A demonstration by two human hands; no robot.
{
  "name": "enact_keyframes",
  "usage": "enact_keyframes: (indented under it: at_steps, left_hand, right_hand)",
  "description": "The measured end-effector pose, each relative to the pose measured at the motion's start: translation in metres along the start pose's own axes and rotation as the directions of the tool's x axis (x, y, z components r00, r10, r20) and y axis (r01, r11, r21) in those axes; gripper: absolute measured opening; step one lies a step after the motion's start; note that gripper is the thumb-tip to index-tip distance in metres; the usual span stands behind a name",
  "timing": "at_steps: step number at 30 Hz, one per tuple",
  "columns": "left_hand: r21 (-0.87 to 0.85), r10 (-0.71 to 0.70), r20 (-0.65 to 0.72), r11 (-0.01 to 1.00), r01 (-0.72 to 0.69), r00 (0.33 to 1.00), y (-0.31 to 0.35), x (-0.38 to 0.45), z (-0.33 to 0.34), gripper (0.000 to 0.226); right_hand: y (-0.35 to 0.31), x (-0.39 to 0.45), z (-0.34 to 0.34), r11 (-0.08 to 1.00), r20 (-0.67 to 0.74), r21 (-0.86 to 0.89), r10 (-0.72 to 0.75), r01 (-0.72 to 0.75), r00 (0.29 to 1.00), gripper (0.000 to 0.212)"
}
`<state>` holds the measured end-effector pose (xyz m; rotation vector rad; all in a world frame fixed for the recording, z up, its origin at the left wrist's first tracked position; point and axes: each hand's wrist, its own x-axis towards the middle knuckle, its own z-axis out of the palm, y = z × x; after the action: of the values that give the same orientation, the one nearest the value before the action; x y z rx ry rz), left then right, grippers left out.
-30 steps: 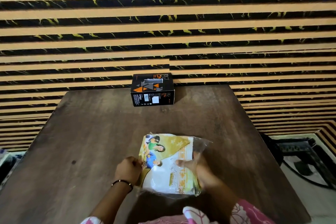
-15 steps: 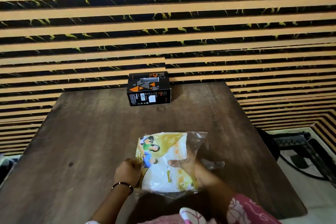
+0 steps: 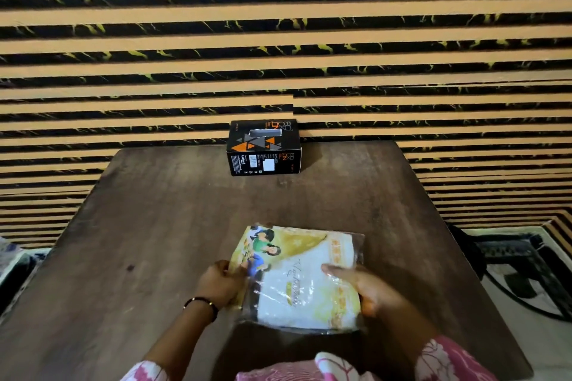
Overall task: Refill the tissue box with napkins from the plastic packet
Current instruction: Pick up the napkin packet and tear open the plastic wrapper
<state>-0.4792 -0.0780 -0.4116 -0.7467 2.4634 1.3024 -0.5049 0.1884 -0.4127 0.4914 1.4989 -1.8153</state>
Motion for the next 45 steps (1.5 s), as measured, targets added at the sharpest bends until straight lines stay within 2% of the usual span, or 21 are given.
enact_keyframes:
  at_steps: [3,6,7,10,13,16,21,23,24,25,26,27,28,29,31,33,36,38,41,43,45]
  left_hand:
    - [0.076,0.057,-0.026,0.996,-0.055,0.998,0.006,0.001,0.010,0.022]
    - [0.151,0.055,-0.114,0.988,-0.038,0.992,-0.002,0.005,-0.003,0.021]
    - [0.169,0.055,-0.127,0.985,-0.033,0.990,-0.005,0.006,-0.009,0.022]
    - [0.214,0.066,-0.125,0.976,-0.038,0.990,-0.004,0.008,-0.015,0.019]
    - [0.254,0.109,-0.120,0.964,-0.075,0.987,0.014,0.008,0.001,0.046]
    - [0.256,0.146,-0.158,0.961,-0.102,0.977,0.023,0.010,0.006,0.039]
    - [0.292,0.144,-0.227,0.954,-0.074,0.963,0.000,0.022,-0.019,0.033]
    - [0.390,0.102,-0.242,0.921,0.001,0.965,-0.002,0.022,-0.018,0.046]
    - [0.482,0.120,-0.266,0.876,0.025,0.956,0.001,0.019,-0.012,0.058]
    - [0.563,0.215,-0.282,0.826,-0.020,0.935,0.006,0.015,-0.004,0.068]
    - [0.622,0.360,-0.251,0.771,-0.135,0.899,0.012,0.010,0.007,0.072]
    - [0.659,0.495,-0.151,0.695,-0.286,0.855,0.018,0.005,0.020,0.071]
    - [0.673,0.567,-0.011,0.614,-0.414,0.823,0.023,0.000,0.034,0.071]
    - [0.663,0.566,0.120,0.566,-0.490,0.815,0.026,-0.003,0.045,0.073]
    - [0.636,0.432,0.238,0.608,-0.476,0.870,0.020,-0.001,0.057,0.071]
    - [0.642,0.343,0.240,0.645,-0.414,0.908,0.001,0.006,0.053,0.071]
    - [0.727,0.316,0.231,0.573,-0.379,0.920,-0.030,0.017,0.030,0.103]
    - [0.742,0.317,0.185,0.575,-0.344,0.930,-0.034,0.020,0.018,0.107]
    - [0.693,0.410,0.172,0.596,-0.406,0.896,-0.013,0.014,0.024,0.097]
    - [0.669,0.416,0.265,0.570,-0.477,0.870,-0.001,0.007,0.038,0.089]
    - [0.698,0.384,0.370,0.486,-0.526,0.846,-0.003,0.003,0.048,0.085]
  right_hand:
    - [0.002,0.005,0.015,0.997,-0.025,-0.064,0.051,-0.052,0.998,0.055]
    - [-0.001,0.003,0.008,0.997,-0.101,-0.076,-0.018,0.010,0.995,0.027]
    - [-0.003,0.000,0.002,0.996,-0.123,-0.085,-0.033,0.022,0.992,0.023]
    - [-0.006,-0.001,-0.011,0.997,-0.102,-0.061,-0.044,0.038,0.994,0.023]
    - [-0.002,0.005,0.001,0.999,-0.059,-0.016,-0.046,0.045,0.997,0.025]
    - [0.002,0.009,0.009,0.997,-0.118,-0.052,-0.068,0.062,0.991,0.025]
    - [-0.001,0.003,-0.022,0.992,-0.188,-0.097,-0.096,0.078,0.977,0.020]
    - [-0.003,0.001,-0.030,0.990,-0.177,-0.121,-0.086,0.065,0.981,0.024]
    - [-0.003,0.001,-0.030,0.991,-0.171,-0.122,-0.080,0.060,0.982,0.025]
    - [-0.003,0.001,-0.027,0.992,-0.163,-0.111,-0.076,0.059,0.984,0.024]
    - [-0.002,0.002,-0.022,0.993,-0.155,-0.102,-0.073,0.058,0.985,0.022]
    - [-0.001,0.003,-0.018,0.993,-0.148,-0.101,-0.074,0.059,0.986,0.019]
    - [0.000,0.005,-0.014,0.992,-0.140,-0.107,-0.080,0.065,0.987,0.018]
    - [0.001,0.006,-0.012,0.990,-0.137,-0.114,-0.093,0.077,0.986,0.019]
    - [-0.001,0.004,-0.016,0.989,-0.143,-0.121,-0.106,0.089,0.984,0.023]
    - [-0.005,-0.002,-0.030,0.992,-0.167,-0.089,-0.109,0.095,0.980,0.025]
    - [-0.011,-0.016,-0.059,0.996,-0.174,0.000,-0.092,0.093,0.980,0.030]
    - [-0.009,-0.019,-0.072,0.995,-0.157,0.072,-0.050,0.062,0.986,0.035]
    - [-0.004,-0.015,-0.069,0.988,-0.117,0.153,0.017,0.001,0.993,0.044]
    - [-0.003,-0.010,-0.062,0.988,-0.122,0.156,0.020,-0.001,0.992,0.054]
    - [-0.004,-0.008,-0.059,0.990,-0.136,0.140,0.004,0.016,0.991,0.064]
